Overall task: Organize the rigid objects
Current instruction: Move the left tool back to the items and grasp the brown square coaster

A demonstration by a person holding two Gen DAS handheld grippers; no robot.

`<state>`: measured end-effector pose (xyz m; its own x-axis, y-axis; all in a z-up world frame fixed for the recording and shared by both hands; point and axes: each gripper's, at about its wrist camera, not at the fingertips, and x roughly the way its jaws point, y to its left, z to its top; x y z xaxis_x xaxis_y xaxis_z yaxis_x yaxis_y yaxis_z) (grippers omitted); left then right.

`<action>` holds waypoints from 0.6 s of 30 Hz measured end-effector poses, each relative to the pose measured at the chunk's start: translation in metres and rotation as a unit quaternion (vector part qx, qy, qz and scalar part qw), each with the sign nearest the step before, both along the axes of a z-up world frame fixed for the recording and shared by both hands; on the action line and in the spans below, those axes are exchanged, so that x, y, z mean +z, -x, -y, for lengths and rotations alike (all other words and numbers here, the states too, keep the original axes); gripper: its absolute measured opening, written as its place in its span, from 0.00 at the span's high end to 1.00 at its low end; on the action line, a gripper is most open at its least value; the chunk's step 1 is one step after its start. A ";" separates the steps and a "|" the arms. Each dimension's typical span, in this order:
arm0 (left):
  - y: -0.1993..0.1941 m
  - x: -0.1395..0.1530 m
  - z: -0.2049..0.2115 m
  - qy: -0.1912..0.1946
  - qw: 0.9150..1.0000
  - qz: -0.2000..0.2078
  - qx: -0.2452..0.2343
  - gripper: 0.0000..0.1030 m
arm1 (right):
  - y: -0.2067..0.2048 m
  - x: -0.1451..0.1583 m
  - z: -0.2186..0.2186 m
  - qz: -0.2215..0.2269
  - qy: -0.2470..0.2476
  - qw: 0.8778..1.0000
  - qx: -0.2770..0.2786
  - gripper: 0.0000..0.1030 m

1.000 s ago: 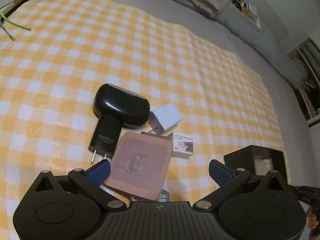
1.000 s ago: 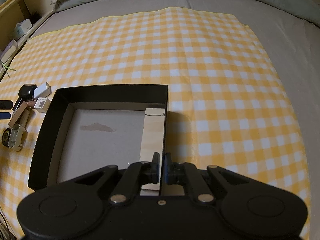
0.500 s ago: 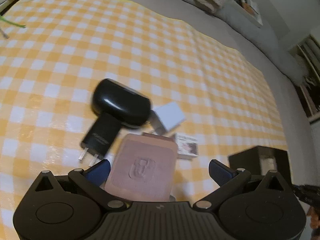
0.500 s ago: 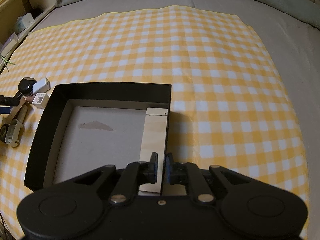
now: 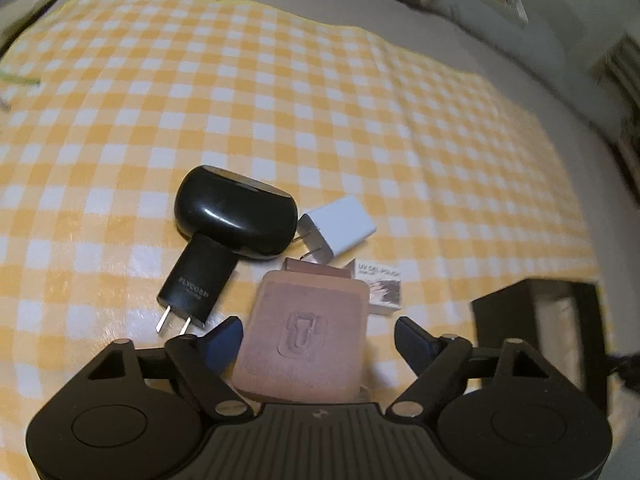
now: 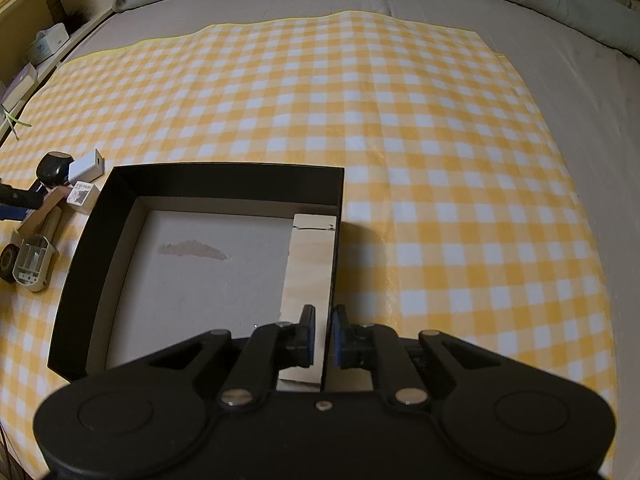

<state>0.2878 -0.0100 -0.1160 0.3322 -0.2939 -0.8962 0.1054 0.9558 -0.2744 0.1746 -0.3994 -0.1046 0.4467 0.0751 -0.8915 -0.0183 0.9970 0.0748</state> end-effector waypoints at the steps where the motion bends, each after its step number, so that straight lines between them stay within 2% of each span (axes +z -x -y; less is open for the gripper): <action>1: -0.001 -0.001 0.004 -0.010 1.000 0.001 -0.009 0.26 | 0.000 0.000 0.000 0.000 0.000 1.000 0.000 0.91; 6: -0.008 -0.010 0.004 -0.022 1.000 -0.001 -0.012 0.26 | 0.000 0.000 -0.001 0.000 0.000 1.000 0.000 0.91; 12: -0.009 -0.012 0.001 -0.013 1.000 0.004 -0.014 0.26 | 0.001 -0.001 -0.002 -0.003 0.001 1.000 0.004 0.91; 15: -0.008 -0.009 0.002 -0.001 1.000 -0.008 -0.026 0.32 | 0.001 -0.002 -0.004 -0.003 0.002 1.000 0.006 0.91; 18: -0.003 0.001 0.000 0.024 0.999 -0.004 -0.032 0.32 | 0.002 -0.002 -0.004 -0.004 0.002 1.000 0.006 0.90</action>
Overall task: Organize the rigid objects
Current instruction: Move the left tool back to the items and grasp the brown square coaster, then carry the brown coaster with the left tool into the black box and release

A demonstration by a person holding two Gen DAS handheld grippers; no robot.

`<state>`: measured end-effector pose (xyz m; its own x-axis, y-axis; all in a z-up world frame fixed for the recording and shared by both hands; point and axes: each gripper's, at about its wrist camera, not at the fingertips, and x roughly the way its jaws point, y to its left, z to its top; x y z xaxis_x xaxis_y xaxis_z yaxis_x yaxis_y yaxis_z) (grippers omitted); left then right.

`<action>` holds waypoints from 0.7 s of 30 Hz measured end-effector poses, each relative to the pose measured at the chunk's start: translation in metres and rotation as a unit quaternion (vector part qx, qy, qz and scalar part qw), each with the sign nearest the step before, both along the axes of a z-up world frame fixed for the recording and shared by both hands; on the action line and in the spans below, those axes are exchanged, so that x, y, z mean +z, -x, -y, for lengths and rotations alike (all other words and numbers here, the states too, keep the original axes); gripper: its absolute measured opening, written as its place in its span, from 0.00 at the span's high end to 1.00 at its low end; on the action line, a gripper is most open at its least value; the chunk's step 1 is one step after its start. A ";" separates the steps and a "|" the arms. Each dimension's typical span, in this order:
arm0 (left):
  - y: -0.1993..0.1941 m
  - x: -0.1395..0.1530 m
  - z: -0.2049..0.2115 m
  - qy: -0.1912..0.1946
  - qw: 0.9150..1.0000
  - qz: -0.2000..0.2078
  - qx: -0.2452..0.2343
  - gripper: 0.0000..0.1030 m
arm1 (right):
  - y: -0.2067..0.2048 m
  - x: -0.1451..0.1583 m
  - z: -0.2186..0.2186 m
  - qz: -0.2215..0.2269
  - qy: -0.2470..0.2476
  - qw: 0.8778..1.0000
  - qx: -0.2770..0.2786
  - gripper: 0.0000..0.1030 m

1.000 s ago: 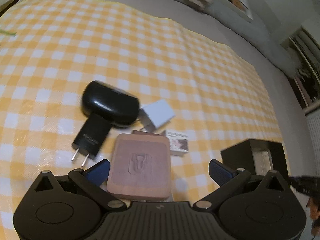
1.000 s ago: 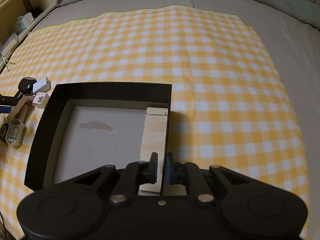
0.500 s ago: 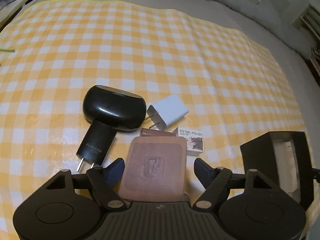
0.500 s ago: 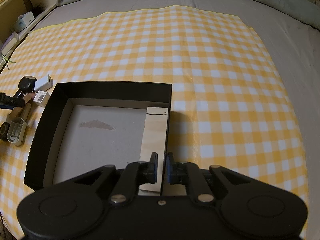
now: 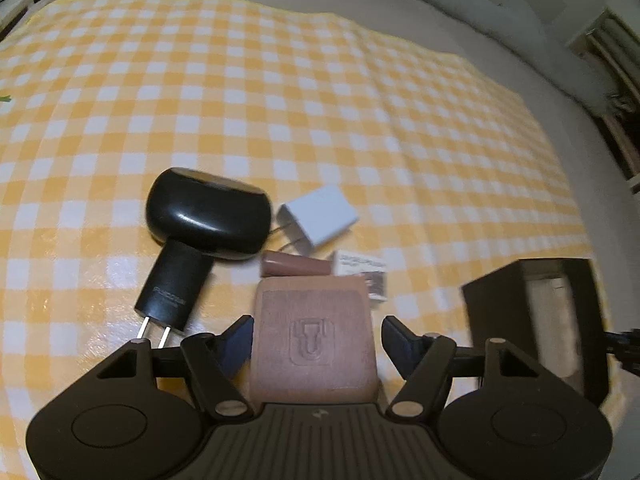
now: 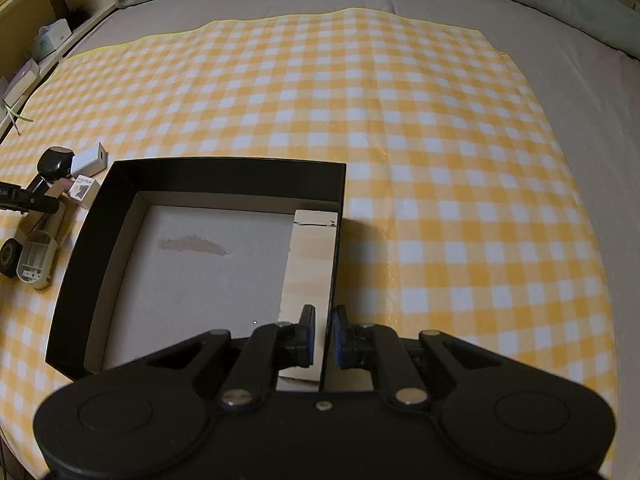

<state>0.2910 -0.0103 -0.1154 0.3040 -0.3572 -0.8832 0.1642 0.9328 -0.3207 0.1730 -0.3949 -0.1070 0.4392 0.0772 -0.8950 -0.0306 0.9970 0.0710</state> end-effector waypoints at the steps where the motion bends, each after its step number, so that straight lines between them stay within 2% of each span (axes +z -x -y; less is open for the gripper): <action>1: 0.002 0.004 -0.001 0.008 1.000 0.002 0.000 0.32 | 0.000 0.000 0.000 0.000 0.000 1.000 0.000 0.90; 4: 0.005 0.011 -0.001 0.022 1.000 0.005 0.001 0.33 | 0.000 0.000 0.001 0.000 0.000 1.000 0.000 0.90; 10: 0.006 0.004 0.009 -0.016 1.000 -0.006 0.000 0.34 | -0.001 0.000 0.000 -0.001 0.004 1.000 0.001 0.89; 16: 0.002 0.001 0.020 -0.045 0.999 0.002 0.000 0.37 | -0.002 -0.001 -0.003 -0.001 0.007 1.000 0.005 0.89; 21: 0.002 0.002 0.021 -0.050 0.999 0.004 0.003 0.37 | -0.001 -0.001 -0.004 -0.002 0.010 1.000 0.007 0.89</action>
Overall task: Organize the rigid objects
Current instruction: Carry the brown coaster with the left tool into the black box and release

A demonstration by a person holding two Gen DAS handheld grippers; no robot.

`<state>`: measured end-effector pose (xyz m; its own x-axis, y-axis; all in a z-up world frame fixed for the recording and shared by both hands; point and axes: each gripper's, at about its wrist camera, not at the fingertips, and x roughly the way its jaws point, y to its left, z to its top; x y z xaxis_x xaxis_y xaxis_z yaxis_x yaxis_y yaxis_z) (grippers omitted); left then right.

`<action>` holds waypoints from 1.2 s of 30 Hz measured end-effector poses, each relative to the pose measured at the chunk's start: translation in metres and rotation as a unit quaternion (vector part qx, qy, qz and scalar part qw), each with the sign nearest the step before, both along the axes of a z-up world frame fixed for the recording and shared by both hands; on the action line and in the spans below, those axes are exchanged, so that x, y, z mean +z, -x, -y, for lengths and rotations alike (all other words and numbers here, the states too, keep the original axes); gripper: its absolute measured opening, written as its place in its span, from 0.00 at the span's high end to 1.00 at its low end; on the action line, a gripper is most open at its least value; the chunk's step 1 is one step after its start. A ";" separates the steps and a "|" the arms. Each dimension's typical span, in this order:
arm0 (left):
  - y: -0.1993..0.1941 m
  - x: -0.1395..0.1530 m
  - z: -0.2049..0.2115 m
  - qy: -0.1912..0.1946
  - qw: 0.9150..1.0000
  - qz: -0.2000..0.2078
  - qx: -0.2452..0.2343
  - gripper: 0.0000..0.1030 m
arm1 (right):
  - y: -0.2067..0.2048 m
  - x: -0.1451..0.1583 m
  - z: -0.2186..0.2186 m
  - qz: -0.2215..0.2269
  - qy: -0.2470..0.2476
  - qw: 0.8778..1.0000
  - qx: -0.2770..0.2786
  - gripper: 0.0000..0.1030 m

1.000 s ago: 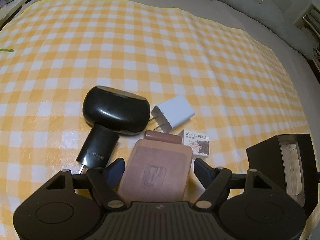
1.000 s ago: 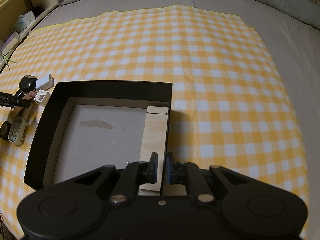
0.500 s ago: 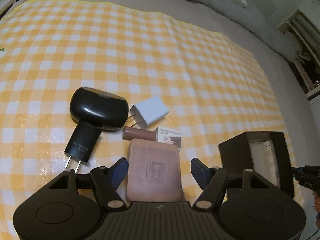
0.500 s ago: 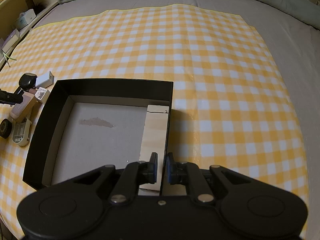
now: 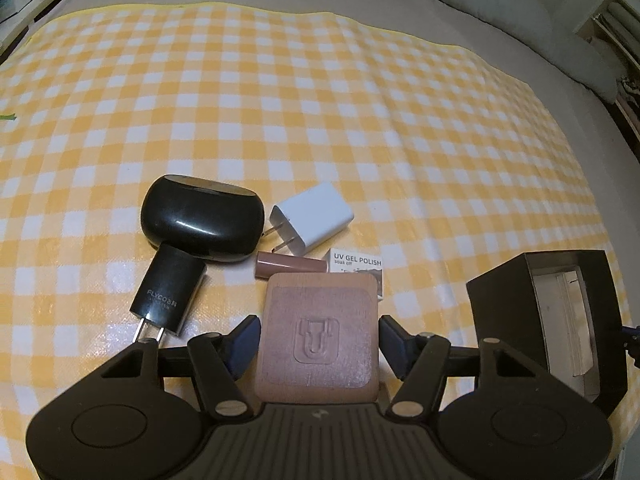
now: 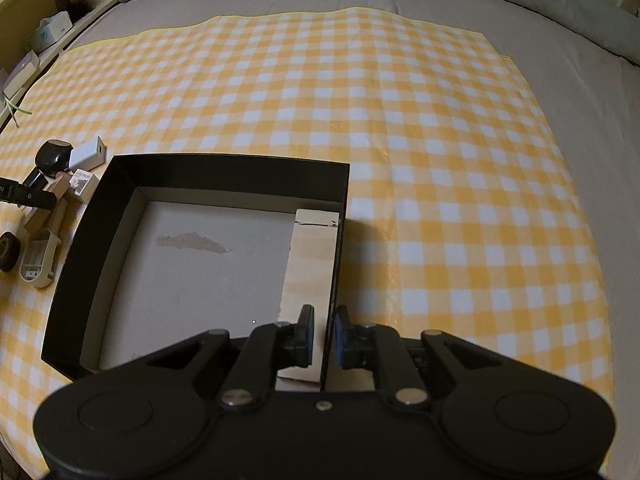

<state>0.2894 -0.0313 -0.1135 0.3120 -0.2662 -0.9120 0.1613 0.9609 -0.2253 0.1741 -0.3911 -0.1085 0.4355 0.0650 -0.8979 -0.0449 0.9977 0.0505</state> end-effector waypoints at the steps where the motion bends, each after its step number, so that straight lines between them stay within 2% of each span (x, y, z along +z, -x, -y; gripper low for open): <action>1: 0.001 0.001 -0.001 -0.001 1.000 0.002 0.005 0.37 | -0.001 0.000 0.000 0.000 0.001 1.000 0.001 0.89; 4: 0.004 0.008 -0.003 0.007 1.000 0.012 0.017 0.38 | -0.001 0.000 0.001 -0.001 0.000 1.000 0.000 0.89; 12: 0.018 0.039 -0.004 0.066 0.996 0.040 0.053 0.38 | -0.004 -0.002 0.000 -0.003 0.001 1.000 0.001 0.90; 17: 0.033 0.061 0.024 0.102 0.992 0.059 0.035 0.38 | -0.004 -0.001 0.000 -0.002 0.001 1.000 0.001 0.90; 22: 0.049 0.070 0.070 0.141 0.989 0.053 0.007 0.38 | -0.007 0.002 0.005 0.000 0.002 1.000 -0.004 0.93; 29: 0.070 0.062 0.142 0.163 0.986 0.032 -0.033 0.38 | -0.006 0.006 0.011 0.004 0.001 1.000 -0.007 0.96; 36: 0.070 0.030 0.196 0.133 0.990 0.004 -0.045 0.38 | -0.005 0.004 0.012 0.006 0.001 1.000 -0.007 0.96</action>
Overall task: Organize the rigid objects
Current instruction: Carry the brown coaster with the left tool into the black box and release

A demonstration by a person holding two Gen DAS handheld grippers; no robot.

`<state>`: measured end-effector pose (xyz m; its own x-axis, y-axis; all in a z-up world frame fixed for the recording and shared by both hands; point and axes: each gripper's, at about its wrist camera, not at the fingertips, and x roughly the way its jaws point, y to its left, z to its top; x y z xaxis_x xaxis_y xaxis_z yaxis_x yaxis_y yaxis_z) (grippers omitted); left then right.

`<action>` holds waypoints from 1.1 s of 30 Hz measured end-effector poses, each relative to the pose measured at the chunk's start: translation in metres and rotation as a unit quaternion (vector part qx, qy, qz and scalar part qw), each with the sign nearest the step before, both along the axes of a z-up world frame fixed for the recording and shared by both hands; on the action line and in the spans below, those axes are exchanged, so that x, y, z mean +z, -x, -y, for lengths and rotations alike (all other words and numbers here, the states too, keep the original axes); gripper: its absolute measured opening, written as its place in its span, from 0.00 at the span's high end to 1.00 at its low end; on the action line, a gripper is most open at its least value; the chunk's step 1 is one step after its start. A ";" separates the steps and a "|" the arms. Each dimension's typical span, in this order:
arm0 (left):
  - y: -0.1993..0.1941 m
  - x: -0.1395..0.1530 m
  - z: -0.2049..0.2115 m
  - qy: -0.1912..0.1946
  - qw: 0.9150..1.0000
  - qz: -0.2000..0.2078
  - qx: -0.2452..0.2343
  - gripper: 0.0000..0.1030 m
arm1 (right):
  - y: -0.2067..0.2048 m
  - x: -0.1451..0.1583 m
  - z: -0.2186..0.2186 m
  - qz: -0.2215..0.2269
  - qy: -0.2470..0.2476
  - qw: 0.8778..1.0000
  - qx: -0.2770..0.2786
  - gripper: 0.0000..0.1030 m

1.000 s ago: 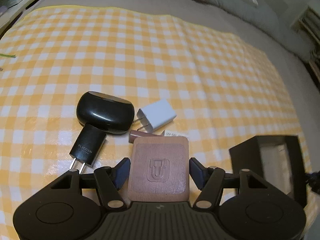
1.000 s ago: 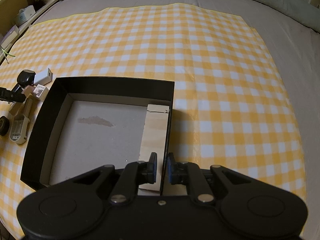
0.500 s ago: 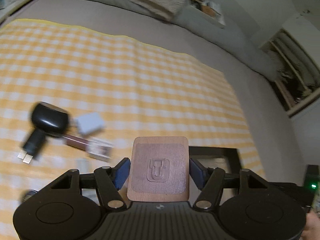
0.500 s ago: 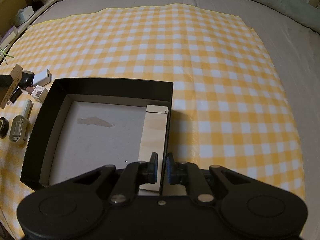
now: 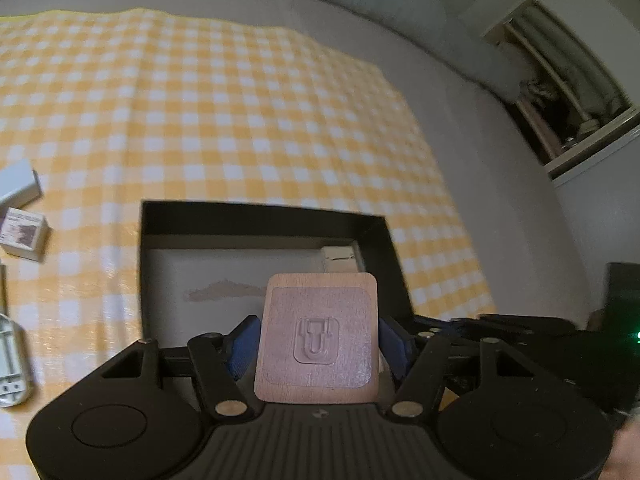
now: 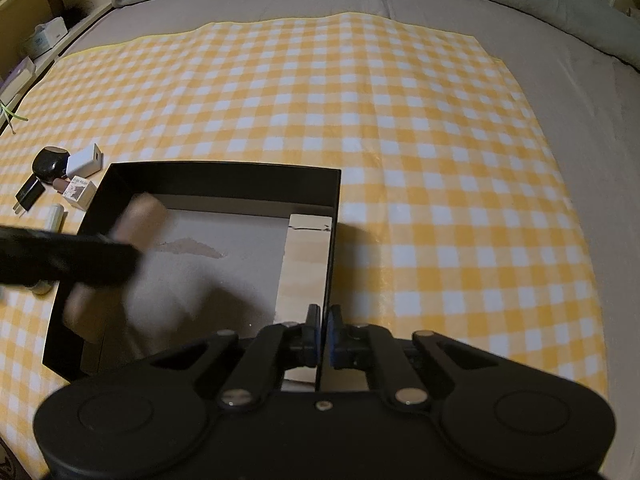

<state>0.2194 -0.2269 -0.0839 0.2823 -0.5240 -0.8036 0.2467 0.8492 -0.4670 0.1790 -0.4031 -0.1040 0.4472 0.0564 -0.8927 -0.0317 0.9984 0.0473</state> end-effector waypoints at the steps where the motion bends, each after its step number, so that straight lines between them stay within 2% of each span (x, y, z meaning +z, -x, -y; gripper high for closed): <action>1: -0.003 -0.005 0.003 -0.006 1.000 -0.002 0.003 0.37 | 0.001 0.000 0.000 0.000 -0.001 1.000 0.000 0.96; 9: -0.020 -0.036 0.020 -0.027 0.998 -0.009 0.056 0.37 | 0.006 0.004 0.001 0.002 -0.005 1.000 -0.001 0.96; 19: -0.029 -0.051 0.038 -0.030 0.997 0.002 0.077 0.36 | 0.009 0.006 -0.002 0.005 -0.010 1.000 -0.006 0.96; 28: -0.031 -0.053 0.030 -0.017 0.997 -0.026 0.076 0.35 | 0.010 0.006 -0.003 0.005 -0.012 1.000 -0.007 0.96; 33: -0.026 -0.051 0.032 -0.047 0.997 -0.016 0.053 0.36 | 0.011 0.006 -0.004 0.006 -0.010 1.000 -0.007 0.96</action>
<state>0.2459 -0.2589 -0.1351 0.3059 -0.4141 -0.8573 0.1392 0.9102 -0.3900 0.1679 -0.3991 -0.0979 0.4582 0.0669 -0.8863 -0.0176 0.9976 0.0662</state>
